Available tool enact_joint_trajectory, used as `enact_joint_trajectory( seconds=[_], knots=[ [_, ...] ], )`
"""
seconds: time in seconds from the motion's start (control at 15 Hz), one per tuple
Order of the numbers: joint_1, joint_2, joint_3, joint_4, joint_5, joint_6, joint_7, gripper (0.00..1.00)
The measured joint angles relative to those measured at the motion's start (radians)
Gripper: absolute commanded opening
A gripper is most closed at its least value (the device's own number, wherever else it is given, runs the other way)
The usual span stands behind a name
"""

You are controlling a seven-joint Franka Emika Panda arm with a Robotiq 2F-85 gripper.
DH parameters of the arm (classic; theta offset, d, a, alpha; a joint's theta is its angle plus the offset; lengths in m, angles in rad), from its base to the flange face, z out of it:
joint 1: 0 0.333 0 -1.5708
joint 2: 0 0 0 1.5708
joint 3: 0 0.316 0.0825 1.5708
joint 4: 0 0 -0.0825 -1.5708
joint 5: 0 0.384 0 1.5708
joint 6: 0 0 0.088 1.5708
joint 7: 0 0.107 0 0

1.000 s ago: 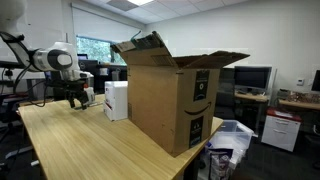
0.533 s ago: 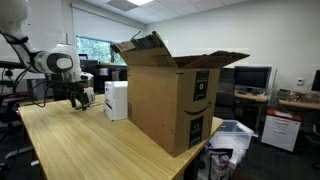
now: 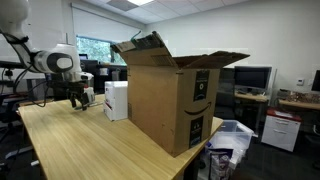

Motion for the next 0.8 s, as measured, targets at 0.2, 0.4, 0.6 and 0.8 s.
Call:
enact_joint_trajectory(
  seconds=[0.2,0.4,0.6,0.8],
  knots=[
    [0.002,-0.002,0.0,0.007,-0.003,-0.002,0.0,1.0],
    [0.007,-0.004,0.001,0.018,-0.004,0.0,-0.001,1.0],
    [0.009,-0.01,0.003,0.023,-0.004,0.002,-0.001,1.0],
    [0.008,-0.026,0.003,0.023,-0.006,-0.013,-0.001,1.0]
  ],
)
